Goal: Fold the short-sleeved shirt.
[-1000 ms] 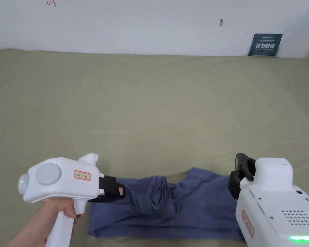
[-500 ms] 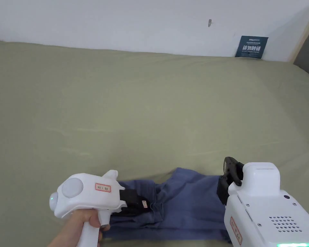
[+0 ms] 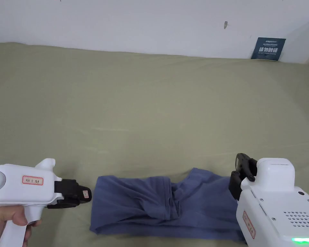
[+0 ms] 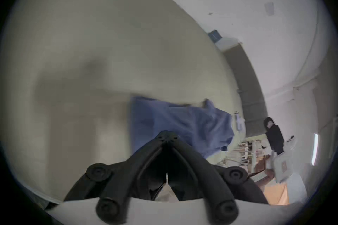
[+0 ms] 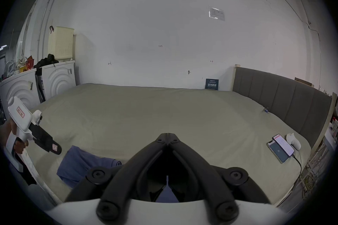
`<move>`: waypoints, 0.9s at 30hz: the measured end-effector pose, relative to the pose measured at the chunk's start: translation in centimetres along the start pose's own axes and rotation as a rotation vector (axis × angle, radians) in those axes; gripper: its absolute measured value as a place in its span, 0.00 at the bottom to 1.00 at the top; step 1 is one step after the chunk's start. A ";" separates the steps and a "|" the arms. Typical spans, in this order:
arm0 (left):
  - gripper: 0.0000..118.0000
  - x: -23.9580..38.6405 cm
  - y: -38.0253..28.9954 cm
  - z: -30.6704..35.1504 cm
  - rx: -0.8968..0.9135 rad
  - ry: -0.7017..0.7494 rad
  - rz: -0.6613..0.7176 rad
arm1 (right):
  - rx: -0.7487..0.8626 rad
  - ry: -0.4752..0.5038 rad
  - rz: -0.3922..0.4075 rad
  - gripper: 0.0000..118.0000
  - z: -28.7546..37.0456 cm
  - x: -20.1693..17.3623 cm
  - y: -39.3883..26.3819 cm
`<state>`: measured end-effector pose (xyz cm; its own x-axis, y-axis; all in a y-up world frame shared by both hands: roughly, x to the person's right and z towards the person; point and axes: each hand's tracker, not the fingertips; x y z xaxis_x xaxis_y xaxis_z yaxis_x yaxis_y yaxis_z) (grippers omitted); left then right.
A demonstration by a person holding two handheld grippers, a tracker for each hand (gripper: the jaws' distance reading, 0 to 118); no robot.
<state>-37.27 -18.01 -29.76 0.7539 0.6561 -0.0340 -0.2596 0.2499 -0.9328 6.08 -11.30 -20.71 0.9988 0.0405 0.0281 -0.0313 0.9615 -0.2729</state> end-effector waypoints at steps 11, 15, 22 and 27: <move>0.85 0.2 0.3 -5.5 -0.050 -0.326 0.151 | 0.015 -0.002 0.011 0.00 -0.1 -0.2 0.6; 0.14 1.3 0.2 -7.2 -0.066 -0.142 0.072 | 0.029 -0.015 0.002 0.00 -0.1 0.3 1.0; 0.11 -2.5 3.4 -4.8 0.014 -0.135 0.059 | 0.044 -0.025 -0.006 0.00 0.1 1.0 1.6; 0.11 1.2 0.0 3.2 0.140 0.060 -0.003 | 0.061 -0.013 -0.007 0.00 0.2 1.1 1.9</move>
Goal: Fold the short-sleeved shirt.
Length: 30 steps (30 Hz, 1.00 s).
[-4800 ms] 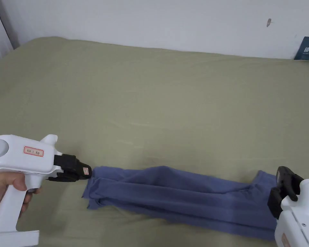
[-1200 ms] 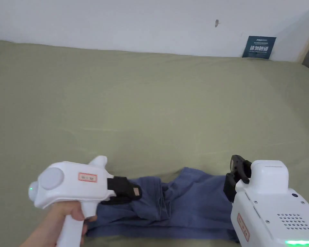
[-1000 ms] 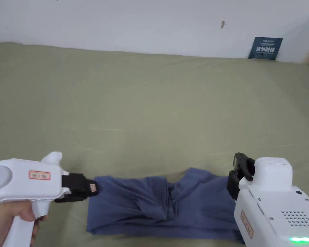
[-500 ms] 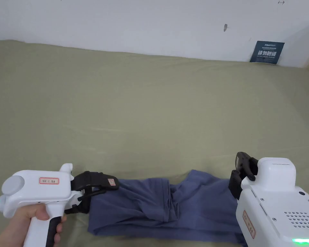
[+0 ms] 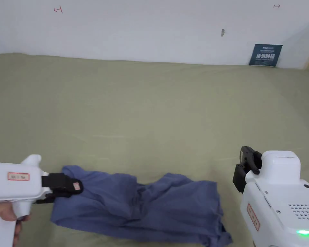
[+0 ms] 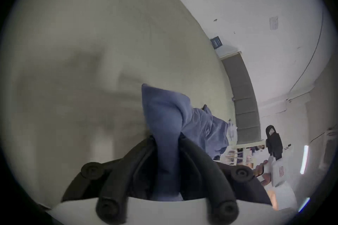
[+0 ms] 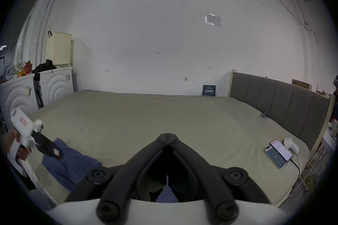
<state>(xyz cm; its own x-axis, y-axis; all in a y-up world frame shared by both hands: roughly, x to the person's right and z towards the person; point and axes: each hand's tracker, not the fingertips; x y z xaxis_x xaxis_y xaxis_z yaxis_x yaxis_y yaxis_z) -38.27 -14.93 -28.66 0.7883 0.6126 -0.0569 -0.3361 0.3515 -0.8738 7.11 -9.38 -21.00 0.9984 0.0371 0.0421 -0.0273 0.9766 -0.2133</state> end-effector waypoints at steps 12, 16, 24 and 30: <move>0.11 9.1 1.6 2.5 0.014 0.217 -0.257 | -0.008 0.035 -0.007 0.00 -0.1 -0.9 -0.5; 0.11 14.5 -0.1 -1.4 -0.038 0.237 -0.366 | -0.010 0.036 0.006 0.00 -0.1 -1.0 -0.4; 0.98 18.8 -3.6 -13.2 -0.151 0.226 -0.447 | -0.018 0.029 0.015 0.00 -0.3 -1.2 -0.5; 0.73 16.9 -3.5 -12.0 -0.120 0.065 -0.297 | -0.032 0.028 0.022 0.00 -0.4 -1.0 -0.8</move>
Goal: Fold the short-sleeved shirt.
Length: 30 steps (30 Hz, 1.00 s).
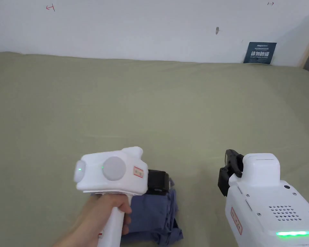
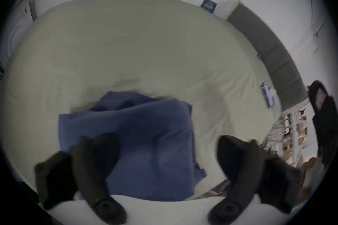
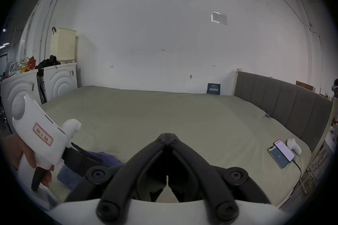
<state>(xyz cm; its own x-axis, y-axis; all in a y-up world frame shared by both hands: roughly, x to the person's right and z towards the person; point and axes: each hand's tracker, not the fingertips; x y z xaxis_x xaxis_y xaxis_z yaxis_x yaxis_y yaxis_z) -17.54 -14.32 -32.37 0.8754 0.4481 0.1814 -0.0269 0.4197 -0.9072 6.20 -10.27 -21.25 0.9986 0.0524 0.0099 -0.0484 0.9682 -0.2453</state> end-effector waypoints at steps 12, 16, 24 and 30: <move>0.00 -9.2 -1.5 -0.9 -0.023 -0.404 0.195 | -0.028 0.002 -0.026 0.00 -0.4 -0.1 -0.6; 0.00 -8.1 -2.5 -5.9 -0.114 -0.495 0.236 | -0.047 0.001 -0.015 0.00 -0.3 0.0 -1.0; 0.00 -8.1 -2.4 -6.5 -0.115 -0.450 0.197 | -0.087 0.012 -0.001 0.00 -0.2 0.5 -2.0; 0.00 -10.5 -1.9 2.6 0.061 -0.352 0.119 | -0.307 0.407 -0.198 0.00 -3.3 -1.1 -2.2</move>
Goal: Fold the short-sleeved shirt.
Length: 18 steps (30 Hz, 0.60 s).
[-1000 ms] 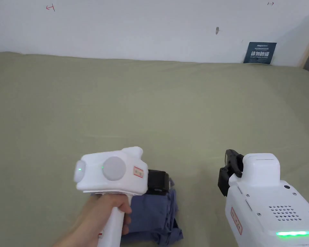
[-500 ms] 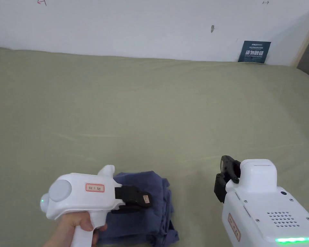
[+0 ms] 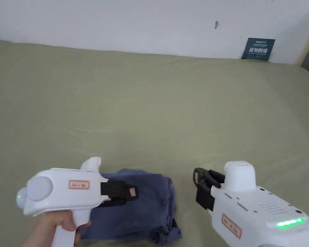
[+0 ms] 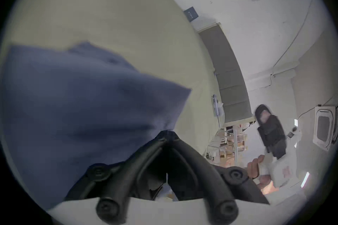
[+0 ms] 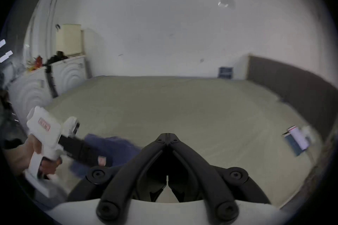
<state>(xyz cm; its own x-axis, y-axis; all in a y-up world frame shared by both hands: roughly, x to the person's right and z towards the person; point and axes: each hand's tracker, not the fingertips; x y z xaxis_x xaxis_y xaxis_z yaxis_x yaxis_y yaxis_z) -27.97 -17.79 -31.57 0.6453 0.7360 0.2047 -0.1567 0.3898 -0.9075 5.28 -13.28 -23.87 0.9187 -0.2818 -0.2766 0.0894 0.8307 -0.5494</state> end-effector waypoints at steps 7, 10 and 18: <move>0.00 -2.9 0.3 7.8 0.075 0.230 0.014 | -0.398 0.501 -0.382 0.00 -12.2 3.1 -2.7; 0.00 -4.9 0.4 8.2 0.059 0.208 0.056 | -0.505 0.512 -0.500 0.00 -15.6 5.2 -4.8; 1.00 -7.4 1.6 3.8 -0.060 -0.025 0.140 | -0.553 0.627 -0.656 0.00 -16.8 7.9 -6.1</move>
<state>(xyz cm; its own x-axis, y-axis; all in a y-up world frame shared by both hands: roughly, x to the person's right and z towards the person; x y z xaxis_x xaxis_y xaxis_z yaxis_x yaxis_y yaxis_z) -35.79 -20.51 -33.13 0.6015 0.7945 0.0829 -0.1981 0.2489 -0.9480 5.57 -28.67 -35.93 0.3775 -0.9236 -0.0666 0.1636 0.1373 -0.9769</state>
